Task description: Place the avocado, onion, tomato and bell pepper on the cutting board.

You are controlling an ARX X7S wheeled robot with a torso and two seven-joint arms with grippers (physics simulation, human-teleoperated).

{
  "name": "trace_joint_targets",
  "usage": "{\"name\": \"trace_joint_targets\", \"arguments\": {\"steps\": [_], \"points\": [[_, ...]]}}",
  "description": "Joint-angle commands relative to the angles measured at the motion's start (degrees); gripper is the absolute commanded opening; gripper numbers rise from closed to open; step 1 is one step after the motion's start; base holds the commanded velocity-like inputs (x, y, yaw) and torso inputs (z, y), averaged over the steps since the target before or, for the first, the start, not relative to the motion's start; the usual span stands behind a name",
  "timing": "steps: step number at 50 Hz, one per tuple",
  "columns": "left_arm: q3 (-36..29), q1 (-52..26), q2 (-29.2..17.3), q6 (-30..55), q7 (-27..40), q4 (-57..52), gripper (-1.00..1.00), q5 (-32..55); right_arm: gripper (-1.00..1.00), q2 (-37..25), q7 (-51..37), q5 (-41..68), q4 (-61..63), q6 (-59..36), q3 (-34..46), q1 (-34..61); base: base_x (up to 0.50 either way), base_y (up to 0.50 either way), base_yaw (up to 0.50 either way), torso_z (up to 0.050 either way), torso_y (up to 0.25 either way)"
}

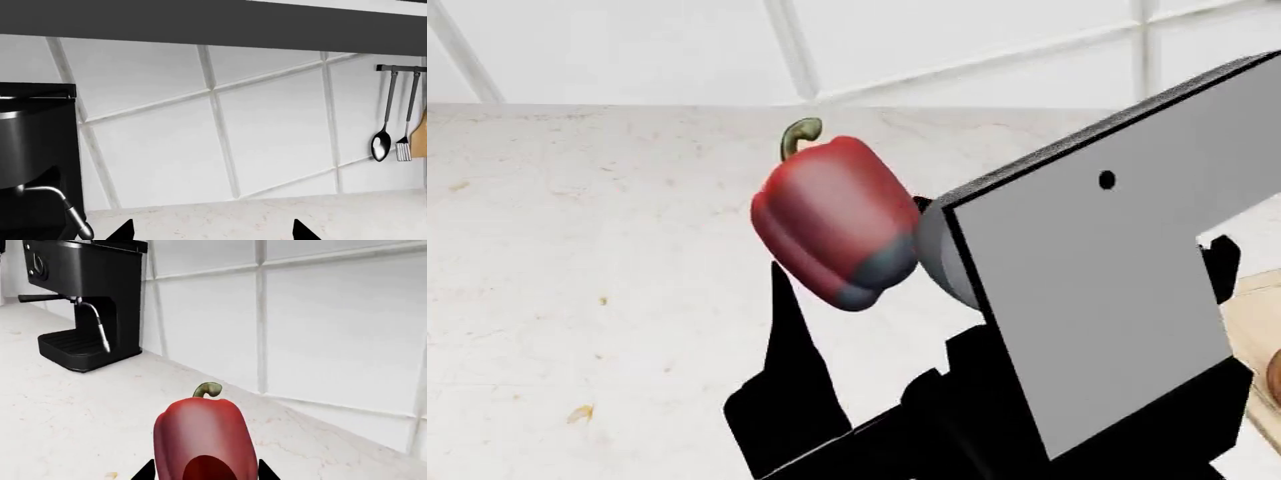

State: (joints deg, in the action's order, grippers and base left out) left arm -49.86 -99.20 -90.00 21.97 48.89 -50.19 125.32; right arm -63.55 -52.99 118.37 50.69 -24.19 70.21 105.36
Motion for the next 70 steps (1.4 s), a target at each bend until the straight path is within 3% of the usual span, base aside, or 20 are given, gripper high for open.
{"name": "trace_joint_targets", "arguments": {"steps": [1, 46, 70], "points": [[2.05, 0.07, 0.01, -0.37, -2.66, 0.62, 1.0, -1.75, -1.0, -7.41, -3.7, 2.84, 6.33, -0.54, -5.11, 3.82, 0.0, 0.0, 0.0, 0.0, 0.0], [3.44, 1.44, 0.01, -0.61, -2.89, 0.31, 1.0, -1.74, -1.0, -12.76, -2.86, 4.38, 6.33, -2.8, -7.61, 3.4, 0.0, -0.2, 0.0, 0.0, 0.0], [4.04, 2.27, 0.01, -0.97, -2.66, 0.25, 1.0, -1.87, -1.0, -12.59, -3.39, 7.2, 5.49, -5.87, -9.49, 5.39, 0.0, -0.26, 0.0, 0.0, 0.0]]}}
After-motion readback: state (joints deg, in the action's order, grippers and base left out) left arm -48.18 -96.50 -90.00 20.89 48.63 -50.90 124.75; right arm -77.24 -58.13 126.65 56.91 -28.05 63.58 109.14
